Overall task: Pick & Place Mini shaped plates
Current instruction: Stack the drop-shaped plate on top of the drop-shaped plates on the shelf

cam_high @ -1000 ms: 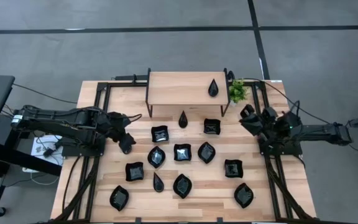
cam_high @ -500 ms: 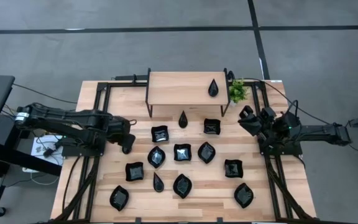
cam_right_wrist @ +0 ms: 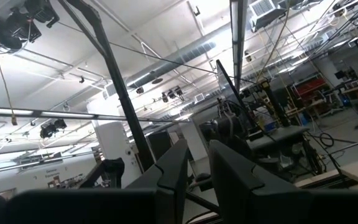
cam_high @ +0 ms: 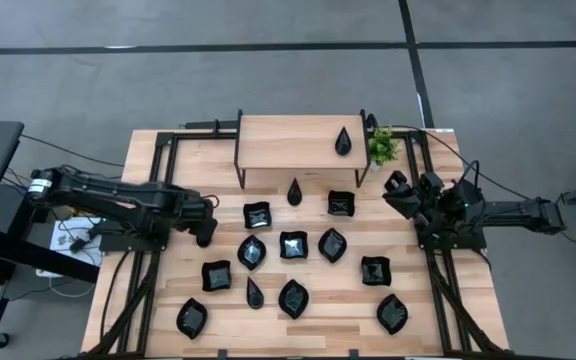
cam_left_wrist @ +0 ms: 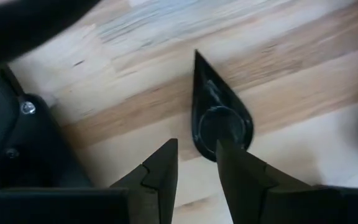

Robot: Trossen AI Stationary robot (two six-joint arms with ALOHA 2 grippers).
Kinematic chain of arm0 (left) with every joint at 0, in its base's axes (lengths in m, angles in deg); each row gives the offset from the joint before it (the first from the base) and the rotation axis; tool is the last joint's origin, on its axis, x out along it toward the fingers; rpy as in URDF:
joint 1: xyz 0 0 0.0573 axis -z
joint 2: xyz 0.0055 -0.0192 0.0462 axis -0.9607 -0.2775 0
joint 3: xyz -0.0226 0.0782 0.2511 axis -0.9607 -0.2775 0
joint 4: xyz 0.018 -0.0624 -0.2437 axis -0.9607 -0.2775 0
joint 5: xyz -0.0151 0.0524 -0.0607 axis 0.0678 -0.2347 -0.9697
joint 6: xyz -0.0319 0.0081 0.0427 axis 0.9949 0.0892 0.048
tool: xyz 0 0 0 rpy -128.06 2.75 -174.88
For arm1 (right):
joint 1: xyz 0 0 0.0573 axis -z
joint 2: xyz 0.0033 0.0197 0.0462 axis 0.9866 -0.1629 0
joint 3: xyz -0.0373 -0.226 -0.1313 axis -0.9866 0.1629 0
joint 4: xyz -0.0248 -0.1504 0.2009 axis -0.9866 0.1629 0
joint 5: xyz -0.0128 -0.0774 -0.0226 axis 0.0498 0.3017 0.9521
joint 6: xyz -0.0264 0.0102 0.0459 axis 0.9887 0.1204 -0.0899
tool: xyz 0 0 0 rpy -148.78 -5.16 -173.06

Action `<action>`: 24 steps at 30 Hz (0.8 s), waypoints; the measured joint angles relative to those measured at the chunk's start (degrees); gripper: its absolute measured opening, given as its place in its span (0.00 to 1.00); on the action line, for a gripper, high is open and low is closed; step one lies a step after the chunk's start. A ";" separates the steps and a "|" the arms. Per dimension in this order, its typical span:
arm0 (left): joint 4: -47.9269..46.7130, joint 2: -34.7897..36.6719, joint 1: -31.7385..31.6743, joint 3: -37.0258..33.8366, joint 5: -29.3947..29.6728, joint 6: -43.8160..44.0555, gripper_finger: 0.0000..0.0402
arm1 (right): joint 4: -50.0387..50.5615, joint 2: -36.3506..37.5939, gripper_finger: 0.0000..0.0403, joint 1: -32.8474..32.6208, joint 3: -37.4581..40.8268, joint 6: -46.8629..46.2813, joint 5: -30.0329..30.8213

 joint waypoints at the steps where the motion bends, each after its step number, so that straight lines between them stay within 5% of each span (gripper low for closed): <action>1: 1.19 0.12 0.01 -0.58 -0.05 0.08 0.28 | -0.01 0.00 0.16 0.00 0.00 0.00 0.00; 24: 13.85 0.24 -0.49 -10.38 -0.85 1.62 0.28 | -0.07 0.00 0.16 0.00 0.00 -1.03 0.00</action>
